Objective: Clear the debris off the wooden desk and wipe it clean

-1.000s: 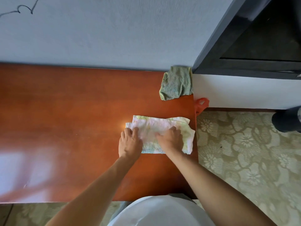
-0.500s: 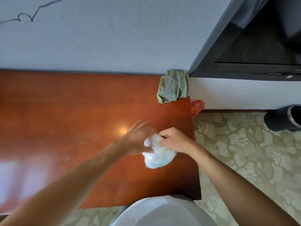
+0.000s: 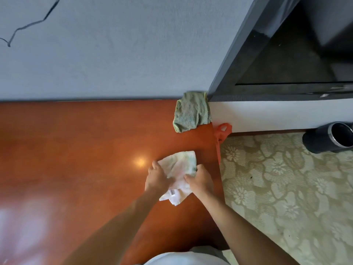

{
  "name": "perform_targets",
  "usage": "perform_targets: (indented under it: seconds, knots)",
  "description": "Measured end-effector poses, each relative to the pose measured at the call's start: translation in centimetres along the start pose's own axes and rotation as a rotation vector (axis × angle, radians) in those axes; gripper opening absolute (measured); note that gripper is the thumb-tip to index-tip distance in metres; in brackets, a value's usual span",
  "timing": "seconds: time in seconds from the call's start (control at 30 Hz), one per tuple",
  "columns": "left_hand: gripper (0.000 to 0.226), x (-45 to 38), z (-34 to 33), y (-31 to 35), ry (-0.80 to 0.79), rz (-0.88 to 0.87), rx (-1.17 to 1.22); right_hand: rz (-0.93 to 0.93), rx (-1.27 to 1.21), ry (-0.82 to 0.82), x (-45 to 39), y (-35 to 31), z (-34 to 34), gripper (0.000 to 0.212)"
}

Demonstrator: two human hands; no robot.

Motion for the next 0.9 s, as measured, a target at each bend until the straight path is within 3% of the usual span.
perform_targets:
  seconds: [0.07,0.23,0.3,0.4,0.47,0.57,0.7,0.9]
  knots:
    - [0.076,-0.7,0.4,0.7,-0.006,-0.037,0.151,0.011,-0.131,-0.024,-0.7,-0.5,1.2,0.022]
    - [0.083,-2.2,2.8,7.2,0.045,-0.275,0.311,0.174,-0.322,0.112,-3.3,-2.2,8.7,0.02]
    - [0.083,-3.2,3.1,9.8,0.104,-0.316,0.179,0.226,-0.197,0.126,-5.2,-2.8,10.3,0.027]
    - [0.087,-3.7,2.8,12.7,0.245,-0.308,-0.381,0.277,0.204,0.281,-6.4,-4.2,11.6,0.052]
    - [0.082,-4.2,0.7,13.0,0.182,-0.348,-0.63,0.444,0.4,0.378,-5.4,-6.0,11.0,0.064]
    - [0.089,-5.8,-1.1,11.1,0.082,-0.287,-0.849,0.61,0.658,0.252,-4.8,-6.5,6.7,0.067]
    - [0.093,-6.6,-0.6,10.6,0.1,-0.195,-0.971,0.459,0.72,0.135,-6.5,-3.4,5.4,0.07]
    - [0.097,-2.8,-0.3,8.1,0.132,-0.155,-0.846,0.321,0.673,0.071,-5.5,-2.0,6.4,0.076]
Point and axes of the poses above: each hand's wrist, its own x-axis away from the middle knuckle, its own z-axis out of the back of the hand, y = z × x, the point moved 10 cm from there along -x, towards the middle knuckle, and after that the axes turned 13 degrees about -y, right-handed, at the moved point
